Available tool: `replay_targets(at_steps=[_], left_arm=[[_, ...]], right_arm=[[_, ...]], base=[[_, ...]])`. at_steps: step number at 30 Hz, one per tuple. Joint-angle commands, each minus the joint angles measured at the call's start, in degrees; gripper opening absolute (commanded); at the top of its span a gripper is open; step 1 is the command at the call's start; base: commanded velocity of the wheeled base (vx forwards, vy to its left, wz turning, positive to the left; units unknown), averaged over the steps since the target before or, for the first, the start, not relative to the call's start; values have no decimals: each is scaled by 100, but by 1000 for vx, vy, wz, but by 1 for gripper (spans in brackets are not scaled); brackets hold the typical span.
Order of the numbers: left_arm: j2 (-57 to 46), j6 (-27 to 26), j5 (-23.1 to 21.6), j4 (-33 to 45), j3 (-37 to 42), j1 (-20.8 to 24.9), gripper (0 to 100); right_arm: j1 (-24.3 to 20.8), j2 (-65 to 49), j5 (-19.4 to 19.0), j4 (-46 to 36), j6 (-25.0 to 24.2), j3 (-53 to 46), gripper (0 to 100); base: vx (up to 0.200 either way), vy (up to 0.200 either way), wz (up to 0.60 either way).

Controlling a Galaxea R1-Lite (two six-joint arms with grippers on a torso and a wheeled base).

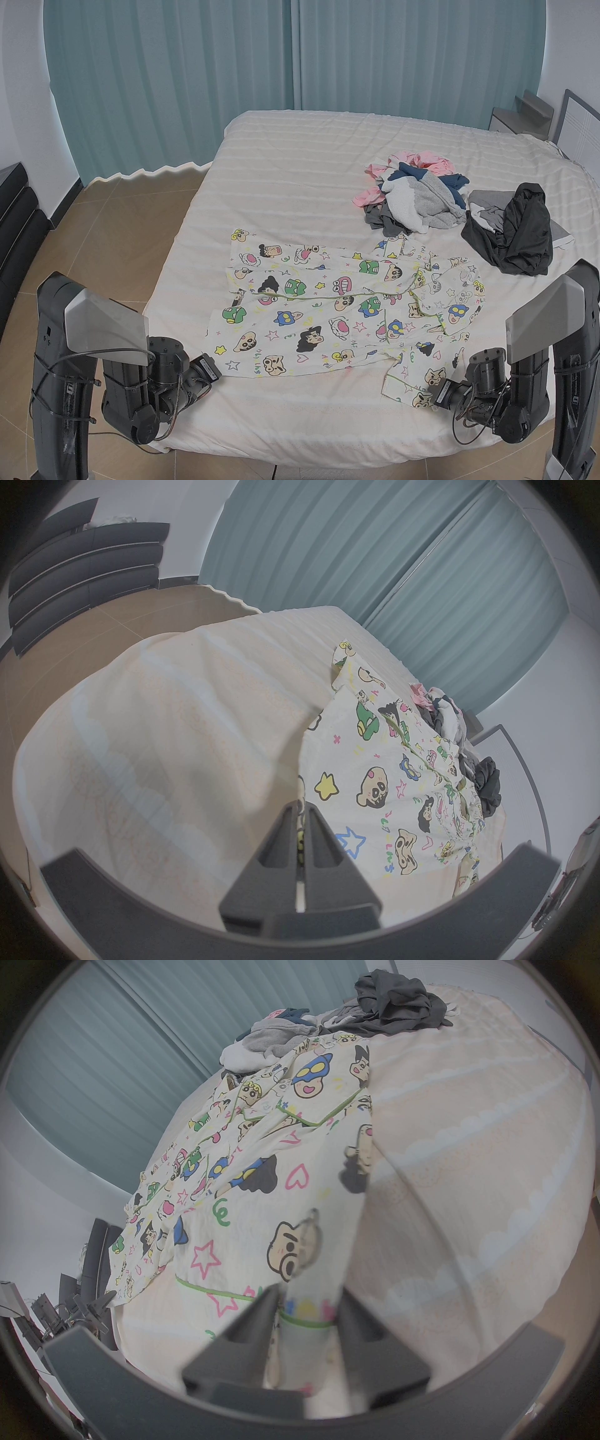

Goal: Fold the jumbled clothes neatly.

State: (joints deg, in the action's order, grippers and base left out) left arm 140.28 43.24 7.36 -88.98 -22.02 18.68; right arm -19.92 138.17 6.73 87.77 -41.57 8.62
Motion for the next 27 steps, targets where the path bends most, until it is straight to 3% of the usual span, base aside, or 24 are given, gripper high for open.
replay_targets(at_steps=[1, 7, 11, 21, 27], left_arm=[[0, 0, 2, -102, 22, 4, 0], [-53, -61, -7, -102, 40, 22, 0], [-44, -474, -16, -102, 145, 40, 0], [-352, -844, -60, -102, 716, -22, 0], [-413, -861, -77, -102, 927, -22, 0]], right_arm=[[-3, -80, 30, 3, -27, -62, 0], [-3, -624, -31, 3, -18, -440, 0], [14, -923, -146, 3, 0, -730, 0], [67, -1108, -251, -58, 0, -862, 0], [23, -1837, -295, -1087, 52, -862, 0]], base=[[0, 0, 0], [0, 0, 0], [0, 0, 0], [0, 0, 0], [0, 0, 0]])
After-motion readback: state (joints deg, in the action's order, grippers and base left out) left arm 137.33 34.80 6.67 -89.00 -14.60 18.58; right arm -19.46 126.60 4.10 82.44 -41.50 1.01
